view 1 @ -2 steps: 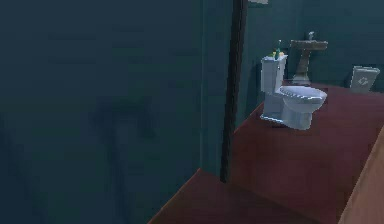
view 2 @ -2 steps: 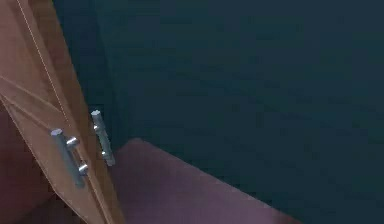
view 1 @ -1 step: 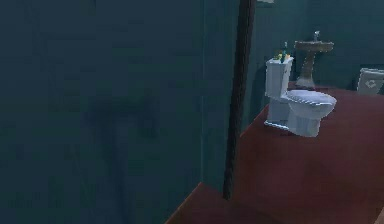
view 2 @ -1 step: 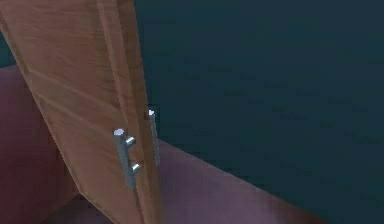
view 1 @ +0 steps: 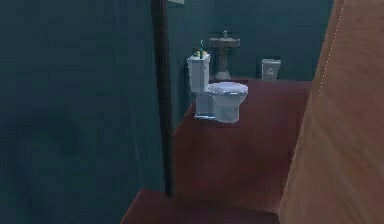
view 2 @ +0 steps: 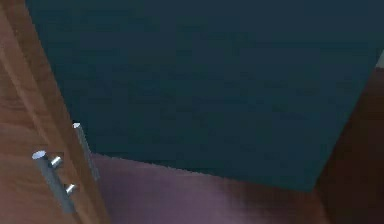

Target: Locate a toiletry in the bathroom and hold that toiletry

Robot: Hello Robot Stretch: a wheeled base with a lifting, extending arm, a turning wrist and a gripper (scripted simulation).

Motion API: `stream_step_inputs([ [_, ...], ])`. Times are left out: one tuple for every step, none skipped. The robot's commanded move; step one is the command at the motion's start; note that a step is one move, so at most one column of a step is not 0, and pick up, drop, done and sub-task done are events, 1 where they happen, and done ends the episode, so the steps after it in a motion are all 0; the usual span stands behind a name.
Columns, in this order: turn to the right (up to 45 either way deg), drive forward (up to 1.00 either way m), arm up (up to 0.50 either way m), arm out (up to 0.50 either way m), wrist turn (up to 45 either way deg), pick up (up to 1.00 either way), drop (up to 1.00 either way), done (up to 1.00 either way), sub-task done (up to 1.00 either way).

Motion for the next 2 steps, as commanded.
stream_step_inputs([
  [0.0, 0.75, 0.00, 0.00, 0.0, 0.00, 0.00, 0.00, 0.00],
  [30.0, 0.00, 0.00, 0.00, 0.0, 0.00, 0.00, 0.00, 0.00],
])
